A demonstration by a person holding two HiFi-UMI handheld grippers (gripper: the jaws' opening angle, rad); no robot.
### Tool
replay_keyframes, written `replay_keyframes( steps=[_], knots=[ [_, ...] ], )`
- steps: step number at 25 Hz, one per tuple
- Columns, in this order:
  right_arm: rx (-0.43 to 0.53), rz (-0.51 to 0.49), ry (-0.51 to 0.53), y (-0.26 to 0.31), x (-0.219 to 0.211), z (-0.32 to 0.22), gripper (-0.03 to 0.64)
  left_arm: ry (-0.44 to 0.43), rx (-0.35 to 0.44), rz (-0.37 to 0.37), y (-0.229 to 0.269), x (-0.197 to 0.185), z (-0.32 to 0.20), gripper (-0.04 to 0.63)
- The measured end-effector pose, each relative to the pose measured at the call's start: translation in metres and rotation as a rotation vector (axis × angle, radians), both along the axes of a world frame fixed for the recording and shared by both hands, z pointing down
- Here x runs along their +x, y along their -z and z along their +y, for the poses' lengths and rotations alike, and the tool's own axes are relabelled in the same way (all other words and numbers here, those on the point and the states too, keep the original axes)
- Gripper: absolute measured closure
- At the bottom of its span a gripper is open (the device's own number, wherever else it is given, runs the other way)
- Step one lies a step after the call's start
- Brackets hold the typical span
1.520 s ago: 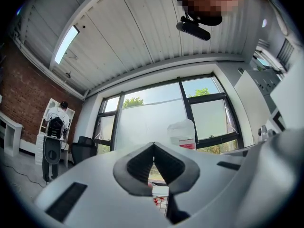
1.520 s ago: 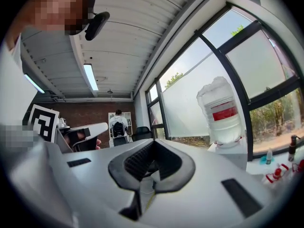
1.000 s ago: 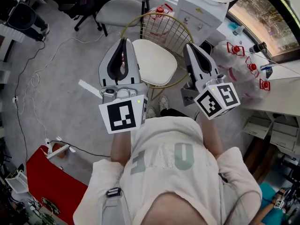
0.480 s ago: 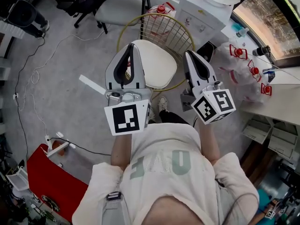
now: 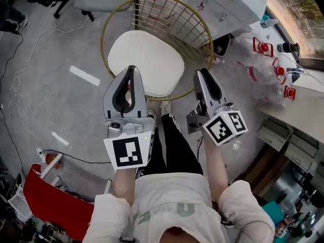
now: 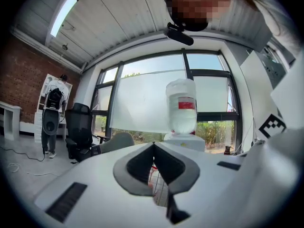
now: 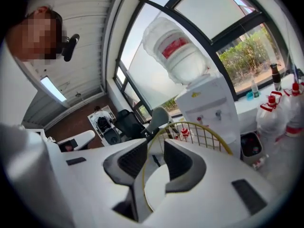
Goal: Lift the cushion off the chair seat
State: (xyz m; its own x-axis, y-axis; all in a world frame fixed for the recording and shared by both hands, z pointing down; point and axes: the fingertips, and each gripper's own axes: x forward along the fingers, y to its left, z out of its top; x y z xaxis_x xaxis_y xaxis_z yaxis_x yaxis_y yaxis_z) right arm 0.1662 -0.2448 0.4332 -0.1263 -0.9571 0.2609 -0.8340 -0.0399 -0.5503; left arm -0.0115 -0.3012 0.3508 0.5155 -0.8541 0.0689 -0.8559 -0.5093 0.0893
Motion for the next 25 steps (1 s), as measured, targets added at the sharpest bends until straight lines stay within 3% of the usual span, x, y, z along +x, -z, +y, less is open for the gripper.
replay_keyframes(
  steps=[4, 7, 10, 13, 17, 25],
  knots=[
    [-0.126, -0.039, 0.0, -0.086, 0.001, 0.011, 0.482, -0.014, -0.041, -0.025, -0.081, 0.003, -0.003, 0.583],
    [-0.192, -0.037, 0.01, -0.139, -0.004, 0.015, 0.412, -0.018, -0.097, -0.022, -0.136, 0.006, 0.001, 0.583],
    [-0.265, -0.072, 0.014, -0.183, -0.012, 0.017, 0.339, -0.03, -0.132, -0.042, -0.176, 0.006, 0.01, 0.583],
    [-0.326, -0.031, 0.024, -0.217, -0.019, 0.013, 0.294, -0.033, -0.163, -0.047, -0.205, 0.003, 0.018, 0.583],
    [-0.472, -0.003, 0.023, -0.261, -0.019, 0.016, 0.291, -0.039, -0.199, -0.054, -0.217, -0.006, 0.025, 0.583],
    [-0.705, -0.218, -0.115, -0.312, -0.007, 0.018, 0.291, -0.082, -0.211, -0.092, -0.205, -0.014, 0.019, 0.583]
  ],
)
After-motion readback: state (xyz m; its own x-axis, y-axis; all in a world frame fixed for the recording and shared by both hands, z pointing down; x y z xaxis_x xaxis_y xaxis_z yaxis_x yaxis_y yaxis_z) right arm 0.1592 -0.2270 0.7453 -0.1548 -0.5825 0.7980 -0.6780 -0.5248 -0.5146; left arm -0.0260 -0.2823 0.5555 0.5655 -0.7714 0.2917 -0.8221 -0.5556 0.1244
